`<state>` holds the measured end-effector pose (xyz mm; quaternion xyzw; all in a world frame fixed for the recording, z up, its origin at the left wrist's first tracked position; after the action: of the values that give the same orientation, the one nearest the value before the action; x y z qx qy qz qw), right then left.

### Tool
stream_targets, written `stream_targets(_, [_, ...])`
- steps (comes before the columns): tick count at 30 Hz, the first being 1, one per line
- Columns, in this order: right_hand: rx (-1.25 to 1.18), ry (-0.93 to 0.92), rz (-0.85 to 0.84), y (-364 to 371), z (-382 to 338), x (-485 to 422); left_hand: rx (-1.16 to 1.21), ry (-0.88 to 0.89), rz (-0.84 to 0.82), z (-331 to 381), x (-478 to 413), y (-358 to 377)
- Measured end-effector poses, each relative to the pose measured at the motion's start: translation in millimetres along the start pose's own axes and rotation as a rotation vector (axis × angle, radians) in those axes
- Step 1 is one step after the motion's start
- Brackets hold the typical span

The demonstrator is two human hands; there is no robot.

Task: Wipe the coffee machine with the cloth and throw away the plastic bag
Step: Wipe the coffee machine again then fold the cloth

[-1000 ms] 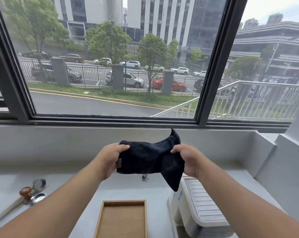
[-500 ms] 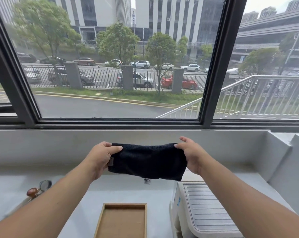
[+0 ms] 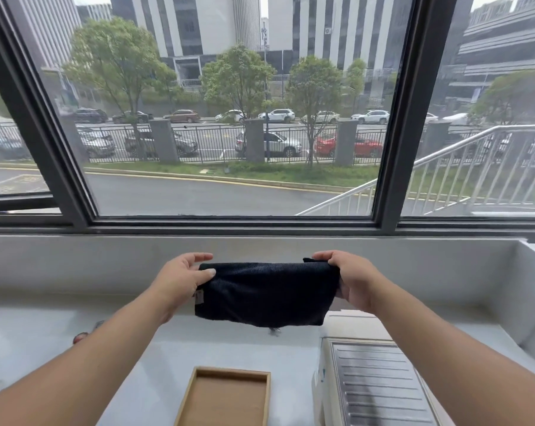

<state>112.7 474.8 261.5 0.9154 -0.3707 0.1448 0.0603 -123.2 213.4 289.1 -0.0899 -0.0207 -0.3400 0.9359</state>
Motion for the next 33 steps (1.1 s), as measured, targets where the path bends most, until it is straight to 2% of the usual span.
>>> stream_targets(6, [0.414, -0.15, -0.152, 10, -14, -12, -0.211, 0.084, 0.202, 13, -1, -16])
stream_targets(13, [0.944, -0.346, -0.043, 14, -39, -21, -0.567, 0.113, 0.34, 25, 3, -33])
stream_targets(17, [0.893, -0.367, -0.017, 14, -47, -25, -0.679, 0.069, 0.405, 23, 16, -44])
stream_targets(22, [0.583, -0.436, -0.126, 29, -60, -22, -0.731, 0.006, 0.412, 9, 28, -50])
stream_targets(26, [0.497, -0.441, -0.122, 40, -61, -27, -0.549, -0.019, 0.422, -5, 36, -58])
stream_targets(29, [0.55, -0.392, -0.031, 43, -53, -33, -0.406, -0.053, 0.437, -16, 43, -62])
stream_targets(33, [0.624, -0.295, -0.004, 58, -31, -40, -0.357, -0.116, 0.426, -30, 44, -63])
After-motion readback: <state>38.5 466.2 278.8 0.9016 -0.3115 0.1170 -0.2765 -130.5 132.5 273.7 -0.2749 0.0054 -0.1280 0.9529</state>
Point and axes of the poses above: each hand's wrist, its own x-axis away from the middle knuckle, its own y-axis out of the palm, z = x × y, the point moved 10 cm from there along -x, towards the middle knuckle, and after that the axes turned 5 degrees about x, right-handed, at the moved point
